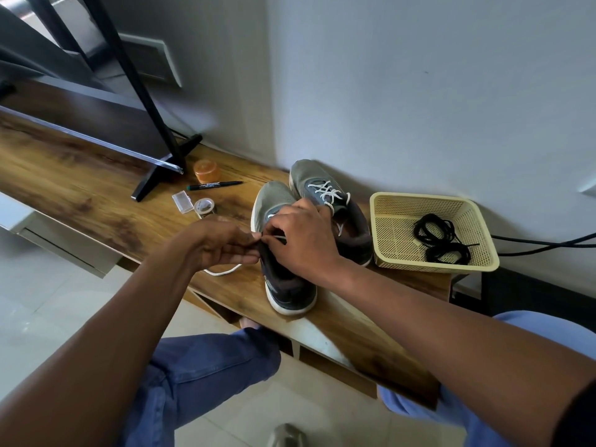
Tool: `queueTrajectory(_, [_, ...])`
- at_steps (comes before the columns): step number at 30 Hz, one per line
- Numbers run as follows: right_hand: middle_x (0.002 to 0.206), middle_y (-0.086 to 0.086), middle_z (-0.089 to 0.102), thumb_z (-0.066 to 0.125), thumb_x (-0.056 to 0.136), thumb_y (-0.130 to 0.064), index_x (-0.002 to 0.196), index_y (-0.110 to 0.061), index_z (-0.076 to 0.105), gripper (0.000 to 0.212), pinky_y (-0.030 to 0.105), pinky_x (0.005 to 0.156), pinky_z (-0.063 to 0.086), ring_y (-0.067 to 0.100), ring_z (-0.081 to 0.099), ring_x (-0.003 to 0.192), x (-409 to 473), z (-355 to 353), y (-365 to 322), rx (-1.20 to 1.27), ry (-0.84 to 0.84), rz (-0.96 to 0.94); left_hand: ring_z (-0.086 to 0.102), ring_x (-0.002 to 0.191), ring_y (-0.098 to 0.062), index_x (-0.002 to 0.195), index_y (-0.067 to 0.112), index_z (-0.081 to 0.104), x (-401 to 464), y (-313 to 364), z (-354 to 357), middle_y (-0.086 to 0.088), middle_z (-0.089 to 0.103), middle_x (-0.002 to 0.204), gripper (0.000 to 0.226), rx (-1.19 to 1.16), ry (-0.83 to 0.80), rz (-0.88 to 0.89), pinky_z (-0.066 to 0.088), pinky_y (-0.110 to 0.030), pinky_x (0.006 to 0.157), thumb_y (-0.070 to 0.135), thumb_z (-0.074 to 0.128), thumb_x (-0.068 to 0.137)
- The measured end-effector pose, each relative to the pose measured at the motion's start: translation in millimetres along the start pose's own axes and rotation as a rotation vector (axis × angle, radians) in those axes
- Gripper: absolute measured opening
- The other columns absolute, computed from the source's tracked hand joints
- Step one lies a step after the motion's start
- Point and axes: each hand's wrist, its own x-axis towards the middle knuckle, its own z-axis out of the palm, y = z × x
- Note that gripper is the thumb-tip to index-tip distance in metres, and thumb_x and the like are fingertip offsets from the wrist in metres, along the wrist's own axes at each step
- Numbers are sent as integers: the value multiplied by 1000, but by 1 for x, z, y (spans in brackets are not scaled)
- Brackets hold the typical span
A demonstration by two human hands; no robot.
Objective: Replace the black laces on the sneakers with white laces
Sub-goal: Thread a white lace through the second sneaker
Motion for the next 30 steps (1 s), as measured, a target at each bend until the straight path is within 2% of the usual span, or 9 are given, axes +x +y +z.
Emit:
queueTrajectory(3, [92, -15, 69, 76, 81, -37, 83, -31, 76, 7, 43, 83, 33, 20, 53, 102, 0, 0, 0, 5, -9, 24, 74, 73, -22, 99, -5, 70, 0, -1, -1, -18, 74, 87, 7, -5, -4, 5, 66, -30, 65, 0, 67, 97])
queueTrajectory(7, [92, -16, 67, 76, 82, -38, 83, -32, 74, 7, 44, 85, 37, 18, 52, 103, 0, 0, 3, 24, -39, 60, 76, 69, -22, 95, -5, 71, 2, -1, 0, -20, 75, 86, 5, 6, -3, 32, 66, -31, 63, -1, 69, 95])
queueTrajectory(10, [91, -16, 68, 76, 82, -39, 83, -31, 74, 8, 46, 88, 39, 18, 52, 104, 1, 0, 5, 41, -57, 93, 78, 76, -26, 99, -6, 72, 4, -3, -1, -25, 76, 94, 9, 11, -16, 91, 65, -32, 64, 0, 72, 93])
queueTrajectory(13, [90, -14, 71, 79, 82, -38, 85, -31, 76, 8, 47, 94, 41, 20, 52, 105, 6, -5, 9, 72, -115, 132, 78, 92, -30, 109, -5, 72, 5, -6, -6, -25, 76, 105, 18, 24, -85, 147, 66, -34, 74, -5, 71, 91])
queueTrajectory(16, [87, -10, 72, 79, 83, -33, 84, -29, 77, 6, 45, 96, 45, 24, 54, 104, 13, -14, 14, 95, -230, 148, 78, 90, -26, 104, 0, 71, 4, -10, -2, -18, 77, 94, 22, 29, -149, 215, 66, -35, 76, -13, 72, 86])
queueTrajectory(18, [84, -7, 72, 78, 82, -27, 81, -26, 77, 2, 43, 95, 47, 25, 55, 105, 16, -20, 16, 89, -295, 157, 79, 85, -21, 106, 2, 70, 5, -12, 5, -13, 77, 87, 27, 92, -105, 265, 65, -32, 72, -11, 77, 83])
queueTrajectory(21, [84, 0, 70, 74, 79, -15, 79, -24, 76, 9, 38, 92, 48, 27, 55, 107, 16, -23, 14, 49, -341, 158, 77, 75, -15, 105, 7, 72, 7, -17, 13, -7, 77, 81, 30, 235, 6, 344, 60, -24, 62, 0, 86, 80])
queueTrajectory(24, [84, 5, 65, 73, 77, -14, 79, -23, 78, 10, 37, 88, 48, 28, 55, 107, 14, -24, 13, 14, -328, 152, 71, 65, -10, 98, 12, 73, 12, -21, 16, -2, 74, 76, 28, 359, 87, 417, 56, -21, 57, 9, 91, 77])
queueTrajectory(30, [76, -6, 62, 74, 78, -20, 79, -23, 77, 5, 36, 88, 39, 24, 56, 99, 11, -19, 11, -6, -293, 198, 69, 61, -4, 92, 20, 74, 17, -27, 18, 3, 75, 73, 30, 453, 165, 456, 55, -19, 54, 22, 97, 72])
